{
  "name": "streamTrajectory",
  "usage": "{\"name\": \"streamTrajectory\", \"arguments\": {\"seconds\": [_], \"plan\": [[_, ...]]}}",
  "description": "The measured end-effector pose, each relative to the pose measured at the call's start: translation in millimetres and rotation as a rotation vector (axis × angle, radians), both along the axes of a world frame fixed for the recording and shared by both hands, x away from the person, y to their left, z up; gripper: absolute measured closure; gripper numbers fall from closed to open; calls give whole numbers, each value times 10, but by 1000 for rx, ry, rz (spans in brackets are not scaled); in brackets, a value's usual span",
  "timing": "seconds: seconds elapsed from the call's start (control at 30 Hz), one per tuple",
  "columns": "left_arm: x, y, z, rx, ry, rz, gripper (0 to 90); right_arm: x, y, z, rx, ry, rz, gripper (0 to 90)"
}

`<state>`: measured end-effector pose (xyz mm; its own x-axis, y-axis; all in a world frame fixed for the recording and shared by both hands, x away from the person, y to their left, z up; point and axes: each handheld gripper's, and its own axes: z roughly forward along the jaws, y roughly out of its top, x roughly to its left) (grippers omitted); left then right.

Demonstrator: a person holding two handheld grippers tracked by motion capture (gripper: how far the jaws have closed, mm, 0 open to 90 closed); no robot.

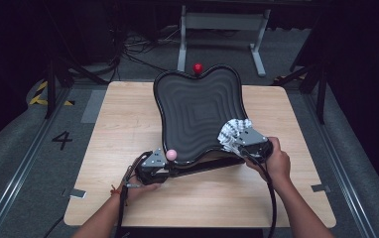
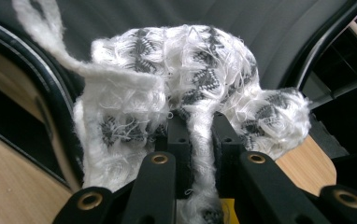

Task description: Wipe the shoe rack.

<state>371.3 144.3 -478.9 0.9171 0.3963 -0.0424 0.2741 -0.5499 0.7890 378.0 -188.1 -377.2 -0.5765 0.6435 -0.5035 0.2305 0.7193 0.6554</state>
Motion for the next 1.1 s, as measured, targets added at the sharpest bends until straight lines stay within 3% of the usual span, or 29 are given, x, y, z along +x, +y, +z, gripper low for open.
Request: {"name": "streamTrajectory", "arguments": {"seconds": [0.37, 0.8, 1.1], "plan": [[14, -2, 3, 3, 8, -12, 736, 106, 104, 5, 36, -14, -2, 814], [14, -1, 3, 3, 10, -12, 737, -40, 650, -24, 11, -13, 163, 811], [15, -3, 3, 2, 8, -13, 737, -188, 1013, -72, 29, 5, 271, 807]]}}
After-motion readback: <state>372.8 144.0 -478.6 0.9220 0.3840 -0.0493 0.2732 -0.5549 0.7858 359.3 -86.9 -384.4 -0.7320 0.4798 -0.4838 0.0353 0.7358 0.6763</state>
